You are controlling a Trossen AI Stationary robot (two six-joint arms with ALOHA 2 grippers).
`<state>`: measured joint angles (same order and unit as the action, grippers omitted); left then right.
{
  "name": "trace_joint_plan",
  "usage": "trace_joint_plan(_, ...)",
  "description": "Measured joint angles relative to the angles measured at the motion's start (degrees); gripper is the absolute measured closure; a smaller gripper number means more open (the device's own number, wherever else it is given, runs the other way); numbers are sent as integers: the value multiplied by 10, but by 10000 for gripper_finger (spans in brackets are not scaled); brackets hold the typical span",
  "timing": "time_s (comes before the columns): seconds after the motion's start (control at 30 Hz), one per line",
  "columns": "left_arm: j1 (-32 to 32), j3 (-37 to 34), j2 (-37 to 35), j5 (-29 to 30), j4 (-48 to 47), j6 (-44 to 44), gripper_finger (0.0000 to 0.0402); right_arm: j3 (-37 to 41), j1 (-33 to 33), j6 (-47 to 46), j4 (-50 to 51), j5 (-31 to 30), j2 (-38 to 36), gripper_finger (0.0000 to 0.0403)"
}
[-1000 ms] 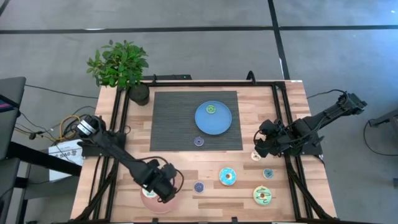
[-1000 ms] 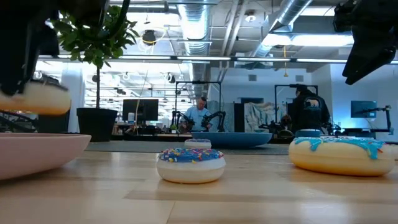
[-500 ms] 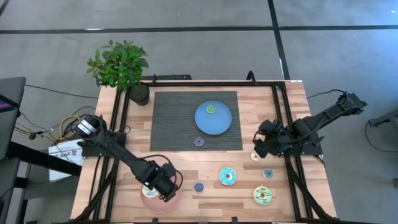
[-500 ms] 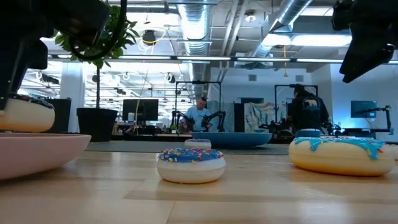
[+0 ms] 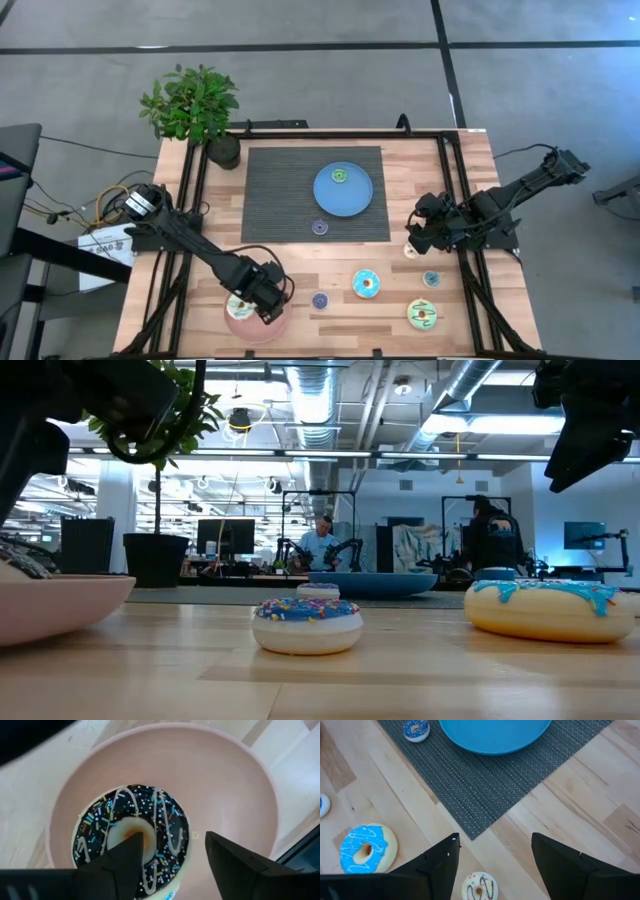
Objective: Pick & Place donuts
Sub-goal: Put the big black donut on the light orange plate, then put the top small purple donut on the blue plate
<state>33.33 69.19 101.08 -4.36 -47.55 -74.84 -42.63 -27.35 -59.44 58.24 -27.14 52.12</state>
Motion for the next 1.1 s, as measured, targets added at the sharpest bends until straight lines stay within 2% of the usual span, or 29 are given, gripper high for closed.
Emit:
trace_joint_plan(0.1, -2, 11, -2, 3, -15, 1, 192, 0, 0, 0, 0, 0, 0, 163)
trace_joint_plan(0.33, -12, 81, -2, 49, -128, 39, 191, 0, 0, 0, -1, -3, 0, 163)
trace_joint_plan(0.47, -23, 131, -2, 132, -204, 65, 191, 0, 0, 0, -9, -7, 0, 163)
trace_joint_plan(0.57, -49, 164, -3, 200, -219, 116, 193, 0, 1, 0, -36, -26, 8, 163)
trace_joint_plan(0.63, -78, 175, -3, 221, -197, 181, 203, 0, 1, -1, -67, -48, 18, 163)
trace_joint_plan(0.7, -108, 175, -3, 233, -135, 268, 225, 0, 1, 0, -106, -71, 31, 163)
trace_joint_plan(0.83, -160, 168, -3, 225, -11, 444, 313, 0, 1, 0, -179, -105, 62, 163)
trace_joint_plan(0.9, -181, 160, -4, 214, -5, 493, 369, 0, 2, 0, -210, -106, 77, 163)
trace_joint_plan(0.93, -189, 154, -9, 212, -11, 507, 385, 0, 2, 0, -225, -107, 85, 163)
trace_joint_plan(1.03, -202, 109, -49, 220, 12, 540, 391, 0, 7, 0, -272, -105, 111, 163)
trace_joint_plan(1.1, -201, 49, -100, 214, 75, 562, 397, 0, 11, 2, -305, -103, 128, 163)
